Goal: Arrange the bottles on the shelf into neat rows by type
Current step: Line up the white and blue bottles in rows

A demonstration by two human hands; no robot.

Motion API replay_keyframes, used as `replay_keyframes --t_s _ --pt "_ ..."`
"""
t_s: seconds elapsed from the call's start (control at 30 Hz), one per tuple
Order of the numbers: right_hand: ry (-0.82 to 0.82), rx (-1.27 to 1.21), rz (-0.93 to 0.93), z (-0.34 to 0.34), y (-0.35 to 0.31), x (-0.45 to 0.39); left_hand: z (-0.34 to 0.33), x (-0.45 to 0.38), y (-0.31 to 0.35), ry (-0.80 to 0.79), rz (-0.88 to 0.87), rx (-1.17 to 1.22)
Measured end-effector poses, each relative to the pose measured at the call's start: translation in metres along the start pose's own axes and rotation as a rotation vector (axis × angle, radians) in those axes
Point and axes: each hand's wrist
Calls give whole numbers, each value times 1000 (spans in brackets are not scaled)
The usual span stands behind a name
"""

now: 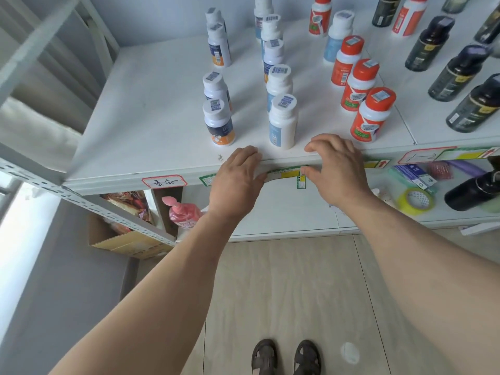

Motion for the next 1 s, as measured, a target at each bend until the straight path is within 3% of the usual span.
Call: replay_keyframes --t_s 0.2,0.4,0.5,0.7,0.8,1.0 --pt "-142 -214 -228 34 -25 -10 15 -11 12 -189 172 98" --pt "-208 -349 -270 65 -62 -40 18 -30 18 -166 436 339" --pt "-302 -357 -291 65 -81 -50 18 -40 17 -155 469 445" --pt "-322 -370 -353 53 -92 -63 23 -60 -1 -220 484 597" --pt "-339 -412 -367 61 -92 -70 33 -66 -10 -215 430 793" --pt "-306 -356 -363 77 -99 -79 51 -74 -19 -332 530 1209"
Point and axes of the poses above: each hand's wrist, its own x-axis away from the middle knuckle, its own z-axis out of the back of the hand, y = z × x, and after that the axes turned 13 degrees about -z, right-handed
